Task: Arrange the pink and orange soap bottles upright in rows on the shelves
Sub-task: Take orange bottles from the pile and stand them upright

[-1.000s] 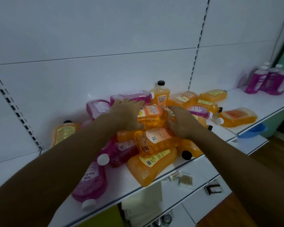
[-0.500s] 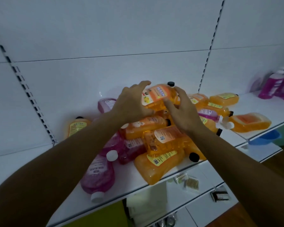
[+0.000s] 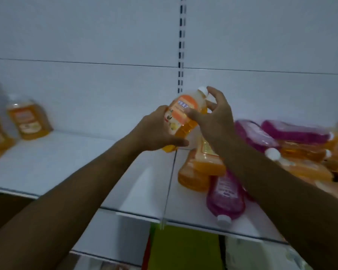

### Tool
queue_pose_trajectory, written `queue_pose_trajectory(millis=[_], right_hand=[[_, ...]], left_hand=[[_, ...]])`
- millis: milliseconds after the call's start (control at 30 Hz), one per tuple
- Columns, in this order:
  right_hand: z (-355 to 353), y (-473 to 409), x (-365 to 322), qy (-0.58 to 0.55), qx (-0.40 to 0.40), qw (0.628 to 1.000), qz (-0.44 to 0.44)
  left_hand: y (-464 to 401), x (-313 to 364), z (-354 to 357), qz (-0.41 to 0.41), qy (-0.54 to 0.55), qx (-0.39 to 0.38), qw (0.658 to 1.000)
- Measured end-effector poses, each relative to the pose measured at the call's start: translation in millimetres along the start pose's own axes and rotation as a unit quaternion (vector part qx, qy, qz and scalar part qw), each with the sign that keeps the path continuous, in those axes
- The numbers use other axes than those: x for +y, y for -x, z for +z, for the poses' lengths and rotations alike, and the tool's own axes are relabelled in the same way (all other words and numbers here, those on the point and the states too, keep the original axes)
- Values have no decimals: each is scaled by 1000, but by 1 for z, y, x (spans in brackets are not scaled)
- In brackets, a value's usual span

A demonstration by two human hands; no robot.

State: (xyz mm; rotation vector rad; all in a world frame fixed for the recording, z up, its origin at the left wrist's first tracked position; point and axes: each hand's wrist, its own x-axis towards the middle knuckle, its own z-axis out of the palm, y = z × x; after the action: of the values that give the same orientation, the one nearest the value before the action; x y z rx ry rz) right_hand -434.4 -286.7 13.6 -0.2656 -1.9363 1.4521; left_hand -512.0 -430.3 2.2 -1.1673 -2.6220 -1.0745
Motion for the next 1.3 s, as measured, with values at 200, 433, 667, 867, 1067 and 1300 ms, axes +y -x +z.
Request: queue_pose_trajectory(millis=[200, 433, 667, 867, 1067, 1300], right_hand=[[154, 13, -6, -50, -183, 982, -13], [328, 29, -14, -47, -351, 934, -53], [456, 50, -29, 5, -426, 887, -176], [515, 63, -24, 32, -434, 871, -228], [533, 56, -21, 61, -431, 868, -241], [512, 51, -16, 62, -441, 874, -194]], left_hand=[[82, -127, -85, -134, 149, 35, 979], [154, -260, -167, -213, 110, 147, 960], [196, -340, -206, -285, 73, 300, 907], [210, -378, -217, -323, 81, 344, 878], [200, -392, -217, -361, 18, 363, 859], [199, -388, -192, -345, -32, 403, 847]])
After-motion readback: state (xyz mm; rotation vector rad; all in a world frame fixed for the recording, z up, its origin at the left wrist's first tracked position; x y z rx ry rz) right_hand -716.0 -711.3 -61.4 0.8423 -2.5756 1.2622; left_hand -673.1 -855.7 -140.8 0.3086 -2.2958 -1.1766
